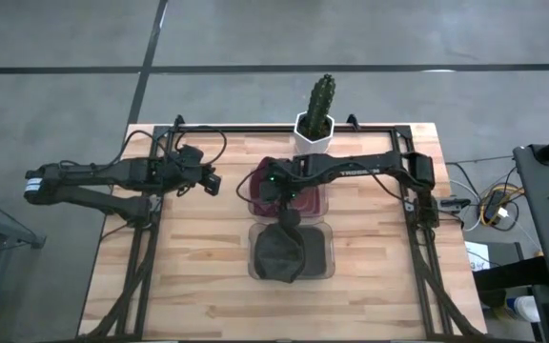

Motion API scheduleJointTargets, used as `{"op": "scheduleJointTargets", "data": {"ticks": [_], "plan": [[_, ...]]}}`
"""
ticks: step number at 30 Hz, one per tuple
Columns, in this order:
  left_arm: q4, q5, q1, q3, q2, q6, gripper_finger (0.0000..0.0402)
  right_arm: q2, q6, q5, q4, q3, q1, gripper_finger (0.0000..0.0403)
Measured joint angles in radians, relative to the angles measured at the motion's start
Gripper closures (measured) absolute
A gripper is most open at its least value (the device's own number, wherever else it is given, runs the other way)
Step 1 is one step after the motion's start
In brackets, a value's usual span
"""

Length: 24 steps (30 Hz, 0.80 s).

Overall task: Pick & Place hat
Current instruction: Put the red cap into the top transparent bin

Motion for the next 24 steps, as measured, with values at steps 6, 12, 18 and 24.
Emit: {"op": "scheduleJointTargets", "data": {"ticks": [6,12,18,24], "plan": [[0.002,-0.002,0.0,0.0,0.0,0.0,0.0328,0.0,-0.001,0.039,0.0,0.008,-0.001,0.0222],[0.003,-0.019,0.0,0.0,0.0,0.0,0.0328,0.0,-0.003,0.039,0.0,0.003,0.001,0.0269],[0.004,-0.033,0.0,0.0,0.0,0.0,0.0328,0.0,0.0,0.039,0.0,0.002,0.001,0.0326],[0.003,-0.034,0.0,0.0,0.0,0.0,0.0328,0.0,-0.001,0.039,-0.001,0.001,0.001,0.0387]]}}
